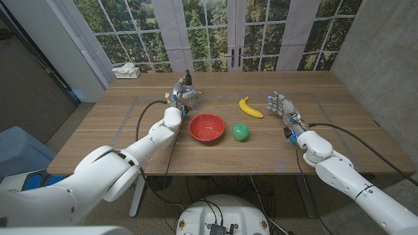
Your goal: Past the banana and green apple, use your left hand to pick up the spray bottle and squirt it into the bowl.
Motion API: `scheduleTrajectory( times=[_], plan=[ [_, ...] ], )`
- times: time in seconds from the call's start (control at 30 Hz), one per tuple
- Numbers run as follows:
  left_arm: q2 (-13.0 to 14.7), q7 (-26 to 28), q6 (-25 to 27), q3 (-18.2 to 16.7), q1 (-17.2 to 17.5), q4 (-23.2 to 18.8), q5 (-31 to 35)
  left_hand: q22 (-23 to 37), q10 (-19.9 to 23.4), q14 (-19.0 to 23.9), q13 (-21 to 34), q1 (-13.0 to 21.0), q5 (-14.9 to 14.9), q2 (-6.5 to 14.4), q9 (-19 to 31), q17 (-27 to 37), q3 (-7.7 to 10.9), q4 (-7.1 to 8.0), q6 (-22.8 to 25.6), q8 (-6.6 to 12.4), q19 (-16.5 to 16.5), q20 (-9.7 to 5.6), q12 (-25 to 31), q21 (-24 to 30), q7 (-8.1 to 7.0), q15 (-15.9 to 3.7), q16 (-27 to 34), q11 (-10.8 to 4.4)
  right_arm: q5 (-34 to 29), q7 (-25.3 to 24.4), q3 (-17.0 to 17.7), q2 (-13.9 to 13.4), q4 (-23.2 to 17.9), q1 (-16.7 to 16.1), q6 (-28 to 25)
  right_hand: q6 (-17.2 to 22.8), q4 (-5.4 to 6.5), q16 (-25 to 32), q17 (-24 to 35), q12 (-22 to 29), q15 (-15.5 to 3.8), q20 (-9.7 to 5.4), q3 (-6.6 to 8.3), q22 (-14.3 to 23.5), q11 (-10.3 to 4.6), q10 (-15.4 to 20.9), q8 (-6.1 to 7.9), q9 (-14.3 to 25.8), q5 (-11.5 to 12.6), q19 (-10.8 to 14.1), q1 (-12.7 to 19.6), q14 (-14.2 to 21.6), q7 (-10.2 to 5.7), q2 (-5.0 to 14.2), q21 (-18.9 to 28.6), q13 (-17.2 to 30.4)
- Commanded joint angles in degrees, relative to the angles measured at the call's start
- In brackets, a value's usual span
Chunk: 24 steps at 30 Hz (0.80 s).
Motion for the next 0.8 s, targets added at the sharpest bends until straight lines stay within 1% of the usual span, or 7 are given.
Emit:
scheduleTrajectory(
  times=[0.03, 0.17, 0.33, 0.4, 0.57, 0.6, 0.8],
  plan=[
    [2.18, -2.59, 1.36, -1.03, 1.57, -5.20, -1.00, 0.66, -0.63, 2.99, 1.01, 17.52, 0.51, 16.41, 0.35, 0.89, -0.05, 0.15, -1.09, -0.46, 0.90, -4.83, 0.65, 1.32, -0.07, -10.44, 0.38, 0.06, -0.90, -0.27, -0.97, 0.43, 0.34, 1.46, -0.97, 0.51, 0.07, 0.22, -0.07, 0.31, -0.15, -0.14, 0.26, 0.26, 0.26, 0.63, 0.19, 0.33, -0.11, 0.68, -0.34, 0.64, -0.19, -0.02, -0.39, 0.09],
    [3.30, -1.78, 1.95, -1.10, 2.45, -7.61, 0.09, 0.84, -1.08, 3.13, 1.52, 17.65, 0.63, 16.29, 0.47, 1.27, -0.07, 0.22, -1.44, -0.61, 0.86, -4.88, 0.90, 1.92, -0.12, -10.38, 0.34, 0.09, -1.03, -0.18, -1.15, 0.56, 0.41, 1.63, -0.81, 0.60, 0.06, 0.25, -0.08, 0.31, -0.09, -0.14, 0.28, 0.26, 0.33, 0.64, 0.20, 0.33, -0.11, 0.70, -0.37, 0.70, -0.22, -0.02, -0.46, 0.05],
    [5.27, -2.02, 3.31, -1.52, 4.07, -11.99, 0.75, 1.05, -1.80, 3.27, 2.36, 17.72, 0.84, 16.10, 0.65, 1.79, -0.06, 0.34, -2.27, -0.99, 0.63, -4.94, 1.34, 2.85, -0.13, -10.29, 0.10, 0.20, -1.10, -0.08, -1.32, 0.77, 0.31, 1.67, -0.49, 0.66, 0.04, 0.24, -0.11, 0.30, -0.09, -0.14, 0.30, 0.27, 0.27, 0.65, 0.19, 0.34, -0.10, 0.73, -0.42, 0.69, -0.25, -0.03, -0.56, 0.00],
    [6.43, -2.86, 4.28, -1.83, 4.90, -14.33, 0.62, 1.10, -2.16, 3.67, 2.95, 17.79, 0.97, 15.91, 0.77, 2.23, -0.07, 0.36, -2.75, -1.20, 0.73, -4.86, 1.70, 3.54, -0.18, -10.23, 0.11, 0.22, -1.47, -0.54, -1.41, 0.74, -0.06, 1.63, -0.77, 0.68, 0.03, 0.22, -0.12, 0.31, -0.08, -0.14, 0.31, 0.27, 0.21, 0.69, 0.18, 0.34, -0.10, 0.74, -0.45, 0.64, -0.22, -0.02, -0.61, -0.03],
    [8.08, -2.16, 5.32, -3.06, 7.11, -18.62, 0.74, 1.07, -2.47, 3.84, 3.50, 17.83, 1.14, 15.71, 0.90, 2.54, -0.02, 0.38, -3.09, -1.36, 0.63, -4.92, 2.05, 4.09, -0.22, -10.13, -0.09, 0.34, -1.59, -0.59, -1.59, 1.04, -0.16, 1.64, -0.47, 0.68, 0.01, 0.22, -0.15, 0.30, -0.09, -0.15, 0.33, 0.27, 0.24, 0.70, 0.16, 0.34, -0.10, 0.76, -0.49, 0.63, -0.22, -0.03, -0.71, -0.08],
    [8.54, -2.97, 5.53, -3.27, 7.43, -19.37, 0.37, 1.06, -2.54, 3.88, 3.64, 17.83, 1.18, 15.65, 0.93, 2.61, -0.01, 0.39, -3.14, -1.38, 0.72, -4.97, 2.14, 4.27, -0.23, -10.13, -0.15, 0.27, -1.69, -0.61, -1.66, 1.09, -0.20, 1.67, -0.42, 0.68, 0.01, 0.22, -0.15, 0.30, -0.09, -0.15, 0.34, 0.27, 0.28, 0.72, 0.15, 0.34, -0.10, 0.76, -0.49, 0.64, -0.20, -0.03, -0.72, -0.08],
    [10.41, -3.31, 7.00, -4.42, 9.76, -23.79, 0.28, 0.95, -2.87, 4.12, 4.15, 17.79, 1.36, 15.48, 1.06, 2.88, 0.06, 0.44, -3.28, -1.46, 0.62, -4.98, 2.46, 4.76, -0.24, -10.11, -0.34, 0.32, -2.32, -0.99, -2.11, 1.48, -0.40, 2.07, -0.56, 0.70, -0.02, 0.21, -0.19, 0.27, -0.08, -0.13, 0.37, 0.27, 0.26, 0.68, 0.12, 0.35, -0.10, 0.81, -0.56, 0.62, -0.19, -0.03, -0.87, -0.16]
  ],
)
